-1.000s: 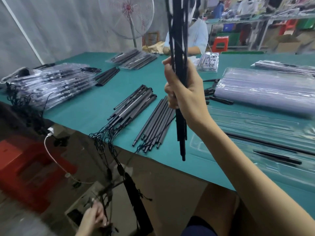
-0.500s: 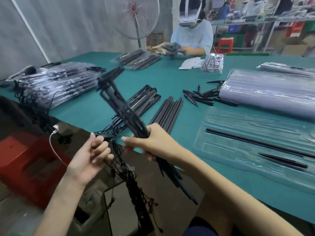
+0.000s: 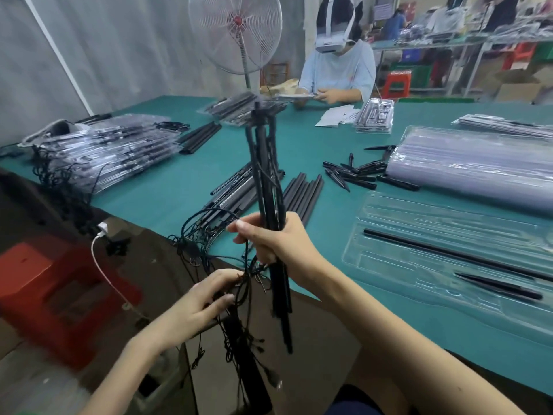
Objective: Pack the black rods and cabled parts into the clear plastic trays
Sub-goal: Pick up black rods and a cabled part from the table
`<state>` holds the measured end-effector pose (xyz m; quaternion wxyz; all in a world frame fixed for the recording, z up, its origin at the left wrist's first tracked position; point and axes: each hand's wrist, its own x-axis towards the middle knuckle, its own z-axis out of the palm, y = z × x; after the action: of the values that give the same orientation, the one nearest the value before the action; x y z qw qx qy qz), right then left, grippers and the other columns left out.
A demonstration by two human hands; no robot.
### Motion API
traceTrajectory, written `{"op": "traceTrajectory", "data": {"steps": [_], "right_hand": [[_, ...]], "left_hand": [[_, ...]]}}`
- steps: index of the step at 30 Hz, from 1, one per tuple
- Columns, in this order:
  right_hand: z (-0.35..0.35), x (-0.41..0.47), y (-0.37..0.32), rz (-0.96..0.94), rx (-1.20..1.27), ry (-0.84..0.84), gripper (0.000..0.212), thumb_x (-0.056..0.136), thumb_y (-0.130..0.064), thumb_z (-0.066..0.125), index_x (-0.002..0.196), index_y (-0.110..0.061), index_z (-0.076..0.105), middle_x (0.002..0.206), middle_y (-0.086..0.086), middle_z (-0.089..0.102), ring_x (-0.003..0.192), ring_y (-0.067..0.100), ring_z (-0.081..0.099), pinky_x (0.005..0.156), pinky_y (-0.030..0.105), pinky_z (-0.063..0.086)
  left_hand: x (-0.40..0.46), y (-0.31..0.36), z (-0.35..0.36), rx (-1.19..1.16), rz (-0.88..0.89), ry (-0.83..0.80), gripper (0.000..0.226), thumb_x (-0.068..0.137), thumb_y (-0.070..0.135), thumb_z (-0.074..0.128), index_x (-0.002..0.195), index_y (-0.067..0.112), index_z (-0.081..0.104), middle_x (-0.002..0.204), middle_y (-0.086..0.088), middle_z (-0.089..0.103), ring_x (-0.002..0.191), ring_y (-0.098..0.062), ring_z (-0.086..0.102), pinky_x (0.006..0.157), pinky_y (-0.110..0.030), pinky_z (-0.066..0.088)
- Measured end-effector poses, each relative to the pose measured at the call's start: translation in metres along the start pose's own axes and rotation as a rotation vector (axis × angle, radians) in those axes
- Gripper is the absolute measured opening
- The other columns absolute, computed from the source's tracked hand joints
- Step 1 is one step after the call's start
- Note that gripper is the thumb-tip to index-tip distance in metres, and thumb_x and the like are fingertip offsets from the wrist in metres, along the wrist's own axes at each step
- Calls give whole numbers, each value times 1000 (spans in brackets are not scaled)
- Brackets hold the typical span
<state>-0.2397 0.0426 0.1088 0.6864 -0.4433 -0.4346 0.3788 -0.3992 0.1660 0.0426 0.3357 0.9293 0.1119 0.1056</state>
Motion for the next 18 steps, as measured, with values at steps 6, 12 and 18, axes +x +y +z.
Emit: {"op": "traceTrajectory", "data": {"steps": [6, 12, 18], "right_hand": [[-7, -10, 18, -41, -70, 83, 12, 92, -18, 63, 96, -19, 74, 76, 6, 70, 42, 7, 38, 43, 17, 33], [2, -17, 40, -53, -607, 7, 5, 81, -13, 73, 85, -13, 69, 77, 8, 72, 63, 21, 68, 60, 34, 57], [11, -17, 50, 8, -718, -77, 6, 79, -16, 72, 80, -15, 67, 69, 3, 70, 58, 17, 65, 57, 35, 55]], "left_hand": [[6, -18, -14, 157, 86, 147, 50, 97, 54, 30, 93, 16, 63, 88, 0, 50, 73, -17, 52, 70, -18, 42], [16, -7, -14, -65, -33, 282, 29, 101, 23, 39, 80, 16, 58, 79, 7, 55, 74, -4, 52, 70, -9, 39], [29, 2, -9, -186, -155, 466, 29, 96, 7, 49, 79, 30, 49, 75, 14, 51, 66, 6, 49, 61, -7, 37]]}}
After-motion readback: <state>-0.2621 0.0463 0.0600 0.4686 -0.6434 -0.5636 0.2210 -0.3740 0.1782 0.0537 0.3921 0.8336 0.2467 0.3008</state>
